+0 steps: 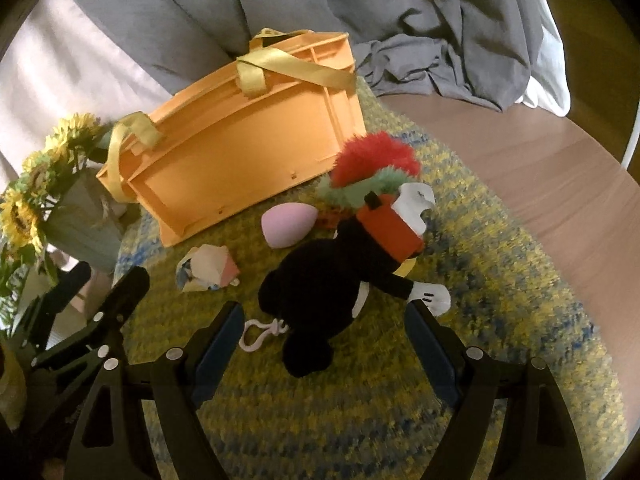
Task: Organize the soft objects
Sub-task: 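Grasp the folded cloth with the left gripper while the right gripper grasps the black plush, then lift the cloth with the left tool while the right tool carries the black plush toward the crate, then open the left gripper over the crate while the right gripper drops the black plush in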
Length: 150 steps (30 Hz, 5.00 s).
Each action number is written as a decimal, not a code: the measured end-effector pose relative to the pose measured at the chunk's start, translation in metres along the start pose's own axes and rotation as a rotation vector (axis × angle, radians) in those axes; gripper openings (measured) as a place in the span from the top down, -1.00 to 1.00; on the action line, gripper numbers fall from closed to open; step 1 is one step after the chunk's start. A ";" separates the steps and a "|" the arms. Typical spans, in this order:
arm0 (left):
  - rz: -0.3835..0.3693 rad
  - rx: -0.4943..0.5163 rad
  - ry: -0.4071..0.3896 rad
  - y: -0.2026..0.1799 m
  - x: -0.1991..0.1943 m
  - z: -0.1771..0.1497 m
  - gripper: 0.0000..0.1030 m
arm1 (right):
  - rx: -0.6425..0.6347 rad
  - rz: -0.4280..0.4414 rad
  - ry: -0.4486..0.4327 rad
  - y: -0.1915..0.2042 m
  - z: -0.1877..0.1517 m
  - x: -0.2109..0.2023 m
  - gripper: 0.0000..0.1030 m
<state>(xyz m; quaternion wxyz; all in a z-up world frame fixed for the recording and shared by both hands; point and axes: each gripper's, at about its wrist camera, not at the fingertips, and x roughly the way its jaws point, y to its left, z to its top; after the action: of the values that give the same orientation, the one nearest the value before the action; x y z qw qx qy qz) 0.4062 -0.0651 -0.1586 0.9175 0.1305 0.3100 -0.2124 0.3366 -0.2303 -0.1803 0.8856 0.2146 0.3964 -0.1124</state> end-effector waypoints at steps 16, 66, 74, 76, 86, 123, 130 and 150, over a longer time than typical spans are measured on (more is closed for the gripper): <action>-0.073 -0.013 0.114 -0.011 0.064 0.001 -0.71 | 0.083 0.029 0.012 -0.006 0.003 0.031 -0.40; 0.024 -0.114 -0.056 -0.017 -0.063 0.018 0.29 | -0.115 0.153 -0.119 -0.002 0.023 -0.045 -0.07; 0.051 -0.130 -0.129 -0.023 -0.091 0.028 0.29 | -0.159 0.179 -0.179 0.000 0.034 -0.070 -0.07; 0.064 -0.143 -0.146 -0.024 -0.098 0.031 0.29 | -0.169 0.187 -0.192 0.000 0.037 -0.076 -0.07; 0.093 -0.175 -0.210 -0.026 -0.122 0.042 0.29 | -0.203 0.222 -0.260 0.002 0.046 -0.100 -0.07; 0.190 -0.171 -0.474 0.005 -0.145 0.122 0.29 | -0.280 0.346 -0.489 0.047 0.125 -0.129 -0.07; 0.194 -0.162 -0.494 0.013 -0.137 0.139 0.29 | -0.282 0.360 -0.525 0.053 0.144 -0.129 -0.07; 0.241 -0.150 -0.448 0.040 -0.068 0.170 0.29 | -0.278 0.406 -0.437 0.077 0.200 -0.068 -0.07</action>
<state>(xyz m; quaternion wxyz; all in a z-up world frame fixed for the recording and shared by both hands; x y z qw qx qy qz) 0.4634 -0.0724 0.0202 0.9890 0.0477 0.0962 -0.1015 0.4507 -0.2540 0.0122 0.9747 0.1372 0.1578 0.0784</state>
